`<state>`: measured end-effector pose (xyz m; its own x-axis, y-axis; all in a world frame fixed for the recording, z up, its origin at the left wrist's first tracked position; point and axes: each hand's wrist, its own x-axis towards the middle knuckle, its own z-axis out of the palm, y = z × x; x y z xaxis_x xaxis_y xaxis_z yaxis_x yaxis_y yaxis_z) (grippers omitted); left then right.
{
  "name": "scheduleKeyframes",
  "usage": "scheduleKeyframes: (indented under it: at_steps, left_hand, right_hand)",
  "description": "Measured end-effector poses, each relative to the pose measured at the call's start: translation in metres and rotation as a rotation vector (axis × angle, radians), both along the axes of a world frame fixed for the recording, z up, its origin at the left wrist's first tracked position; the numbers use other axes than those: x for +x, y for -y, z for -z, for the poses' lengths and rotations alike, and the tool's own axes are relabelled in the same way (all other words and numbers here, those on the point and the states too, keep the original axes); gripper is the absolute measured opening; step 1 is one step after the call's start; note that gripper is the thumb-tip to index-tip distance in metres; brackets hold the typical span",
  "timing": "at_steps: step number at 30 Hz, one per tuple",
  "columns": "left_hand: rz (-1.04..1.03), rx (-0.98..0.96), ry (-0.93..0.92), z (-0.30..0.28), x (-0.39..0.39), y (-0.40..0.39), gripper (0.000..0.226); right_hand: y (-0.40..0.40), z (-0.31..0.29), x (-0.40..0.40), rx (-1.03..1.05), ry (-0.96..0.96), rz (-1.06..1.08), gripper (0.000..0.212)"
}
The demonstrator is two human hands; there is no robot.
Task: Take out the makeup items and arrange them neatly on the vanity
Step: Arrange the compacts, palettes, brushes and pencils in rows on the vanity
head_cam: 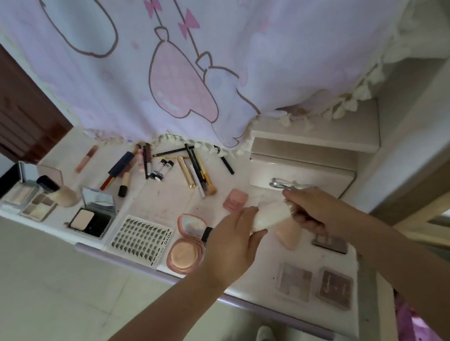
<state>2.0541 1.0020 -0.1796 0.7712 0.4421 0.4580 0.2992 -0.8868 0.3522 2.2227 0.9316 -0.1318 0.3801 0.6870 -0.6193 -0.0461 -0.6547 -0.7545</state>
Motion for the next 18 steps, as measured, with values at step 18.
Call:
scheduleKeyframes:
  at_steps: [18]
  left_hand:
    - [0.238,-0.362,-0.153,-0.098,0.006,-0.059,0.023]
  right_hand:
    - [0.005,-0.058,-0.028,0.437,0.583,-0.005,0.014]
